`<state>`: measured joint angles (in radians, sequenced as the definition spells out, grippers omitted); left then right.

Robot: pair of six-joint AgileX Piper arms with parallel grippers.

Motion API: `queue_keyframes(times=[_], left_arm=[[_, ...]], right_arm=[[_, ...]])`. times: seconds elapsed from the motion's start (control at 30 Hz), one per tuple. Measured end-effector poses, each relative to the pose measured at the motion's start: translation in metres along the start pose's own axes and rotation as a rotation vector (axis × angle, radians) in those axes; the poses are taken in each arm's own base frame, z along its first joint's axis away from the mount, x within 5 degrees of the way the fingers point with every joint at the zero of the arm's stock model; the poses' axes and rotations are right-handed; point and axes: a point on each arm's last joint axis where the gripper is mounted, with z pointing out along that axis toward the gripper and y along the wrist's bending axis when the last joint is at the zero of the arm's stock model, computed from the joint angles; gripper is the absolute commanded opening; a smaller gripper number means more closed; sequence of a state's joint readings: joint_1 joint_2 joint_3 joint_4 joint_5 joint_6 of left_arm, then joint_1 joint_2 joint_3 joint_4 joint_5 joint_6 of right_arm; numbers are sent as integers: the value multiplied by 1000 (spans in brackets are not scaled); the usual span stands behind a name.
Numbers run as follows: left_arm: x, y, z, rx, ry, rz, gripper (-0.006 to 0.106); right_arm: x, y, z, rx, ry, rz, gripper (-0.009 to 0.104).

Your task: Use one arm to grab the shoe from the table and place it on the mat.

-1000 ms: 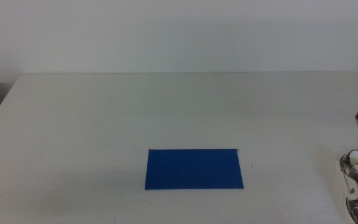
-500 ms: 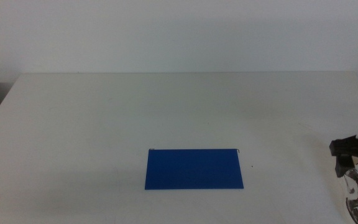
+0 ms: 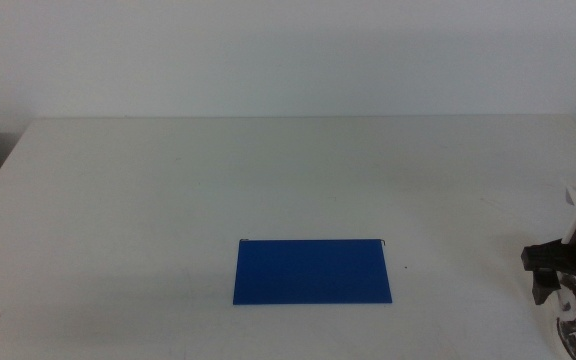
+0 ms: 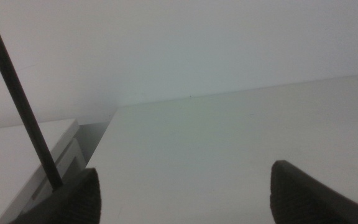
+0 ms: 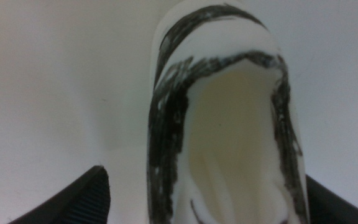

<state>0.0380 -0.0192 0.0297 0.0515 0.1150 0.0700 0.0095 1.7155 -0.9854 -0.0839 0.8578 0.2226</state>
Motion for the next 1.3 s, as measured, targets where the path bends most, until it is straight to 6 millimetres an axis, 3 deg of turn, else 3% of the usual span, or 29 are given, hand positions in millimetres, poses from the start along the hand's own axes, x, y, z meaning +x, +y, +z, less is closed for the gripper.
queue_keyframes(times=[0.1,0.27,0.4,0.6,0.8,0.97,1.1,1.3], left_arm=[[0,0,0,0,0,0,94],[0,0,0,0,0,0,94],[0,0,0,0,0,0,94],[0,0,0,0,0,0,94],[0,0,0,0,0,0,94],[0,0,0,0,0,0,94],[0,0,0,0,0,0,94],[0,0,0,0,0,0,94]], right_arm=[[0,0,0,0,1,3,45],[1,0,0,3,3,9,-4],[3,3,-6,2,-2,47,-4],[-1,12,-31,37,8,96,-4],[-11,39,-63,35,-18,85,-4],[-16,71,-89,20,-73,88,-4],[-22,102,-98,11,-91,75,-4],[-30,172,-103,-58,-137,14,-4]])
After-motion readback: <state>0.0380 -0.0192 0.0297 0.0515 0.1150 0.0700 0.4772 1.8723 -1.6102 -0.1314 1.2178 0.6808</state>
